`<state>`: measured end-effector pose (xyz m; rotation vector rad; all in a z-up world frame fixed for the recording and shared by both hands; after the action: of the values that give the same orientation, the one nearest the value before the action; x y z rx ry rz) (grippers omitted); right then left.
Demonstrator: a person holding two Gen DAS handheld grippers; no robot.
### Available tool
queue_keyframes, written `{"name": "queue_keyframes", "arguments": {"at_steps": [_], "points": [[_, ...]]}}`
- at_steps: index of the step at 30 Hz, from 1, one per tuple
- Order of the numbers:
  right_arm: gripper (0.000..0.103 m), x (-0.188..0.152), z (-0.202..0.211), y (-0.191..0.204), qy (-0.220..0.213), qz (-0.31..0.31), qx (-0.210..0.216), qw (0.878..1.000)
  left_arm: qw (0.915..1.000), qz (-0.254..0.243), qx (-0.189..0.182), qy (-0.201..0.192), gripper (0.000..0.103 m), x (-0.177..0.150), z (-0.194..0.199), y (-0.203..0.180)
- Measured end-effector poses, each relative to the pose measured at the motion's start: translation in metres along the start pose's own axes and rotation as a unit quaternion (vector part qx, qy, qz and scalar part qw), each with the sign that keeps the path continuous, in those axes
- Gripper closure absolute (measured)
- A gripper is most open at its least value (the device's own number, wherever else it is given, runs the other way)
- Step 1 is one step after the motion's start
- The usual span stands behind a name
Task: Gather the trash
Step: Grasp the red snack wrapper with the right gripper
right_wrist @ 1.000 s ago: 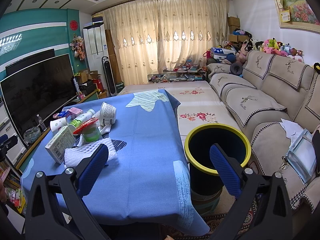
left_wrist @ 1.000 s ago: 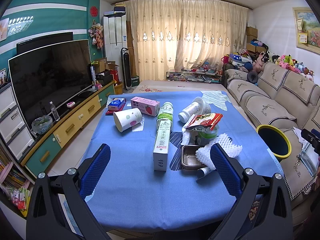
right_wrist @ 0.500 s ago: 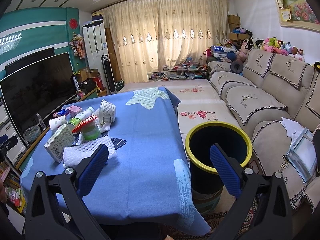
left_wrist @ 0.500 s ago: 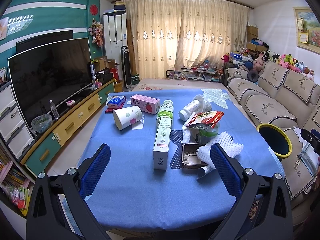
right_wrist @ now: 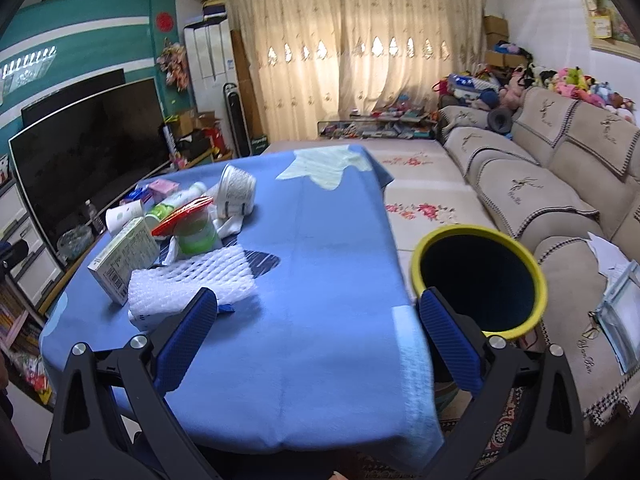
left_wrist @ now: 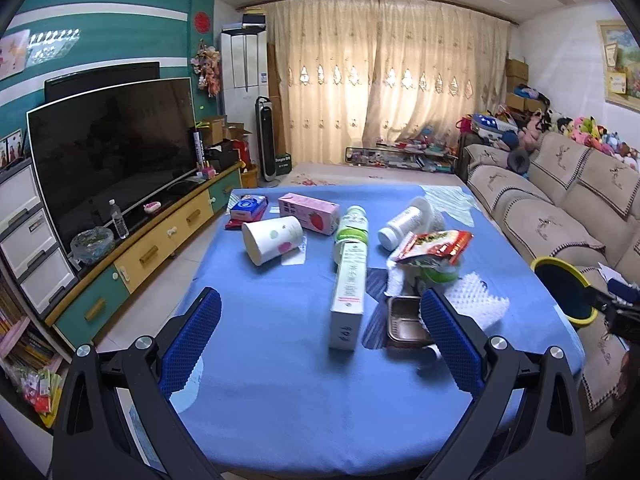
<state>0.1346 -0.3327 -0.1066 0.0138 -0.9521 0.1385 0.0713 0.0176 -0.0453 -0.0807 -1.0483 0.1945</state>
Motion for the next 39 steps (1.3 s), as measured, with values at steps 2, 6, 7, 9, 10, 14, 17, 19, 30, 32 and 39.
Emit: {"name": "queue_keyframes", "arguments": {"at_steps": [2, 6, 7, 9, 10, 14, 17, 19, 30, 32, 39], "points": [[0.006, 0.006, -0.010, 0.008, 0.000, 0.003, 0.012, 1.000, 1.0000, 0.002, 0.003, -0.002, 0.005, 0.001, -0.004, 0.003], [0.006, 0.025, -0.031, 0.035, -0.002, 0.028, 0.052, 0.998, 0.9999, 0.003, 0.009, -0.005, 0.005, 0.005, -0.015, 0.008], [0.006, 0.032, -0.037, 0.044, -0.005, 0.037, 0.063, 0.997, 0.9999, 0.002, 0.010, -0.006, 0.005, 0.005, -0.018, 0.008], [0.006, 0.042, -0.045, 0.056, -0.008, 0.049, 0.074, 0.996, 0.9999, -0.003, 0.012, -0.008, 0.005, 0.005, -0.023, 0.009], [0.006, 0.048, -0.050, 0.062, -0.011, 0.057, 0.080, 0.995, 0.9998, -0.006, 0.015, -0.009, 0.005, 0.005, -0.026, 0.009], [0.009, 0.068, -0.073, 0.083, -0.009, 0.074, 0.105, 0.992, 0.9997, -0.012, 0.020, -0.009, 0.005, 0.004, -0.040, 0.014], [0.022, 0.076, -0.091, 0.092, 0.002, 0.069, 0.117, 0.991, 0.9999, -0.007, 0.014, 0.000, 0.005, 0.003, -0.056, 0.017], [0.028, 0.079, -0.102, 0.096, 0.015, 0.069, 0.116, 0.991, 0.9999, -0.006, 0.011, 0.007, 0.005, 0.003, -0.066, 0.018], [0.050, 0.090, -0.141, 0.112, 0.042, 0.053, 0.150, 0.986, 0.9998, -0.007, 0.007, 0.019, 0.005, 0.005, -0.110, 0.021], [0.057, 0.091, -0.143, 0.114, 0.044, 0.049, 0.153, 0.986, 0.9998, -0.008, 0.005, 0.020, 0.005, 0.005, -0.113, 0.020], [0.083, 0.091, -0.149, 0.117, 0.045, 0.036, 0.168, 0.984, 0.9995, -0.007, 0.005, 0.031, 0.005, 0.005, -0.126, 0.020]]}}
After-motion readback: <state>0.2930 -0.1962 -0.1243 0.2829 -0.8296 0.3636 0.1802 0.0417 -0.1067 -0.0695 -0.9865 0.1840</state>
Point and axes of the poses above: each gripper's, at about its wrist camera, not at the fingertips, and z roughly against the way its jaws point, y to its left, x to its top, the point moved 6 cm from there along -z, roughly the way its jaws point, and after that the axes turned 12 degrees about z, right-handed, at the moved point
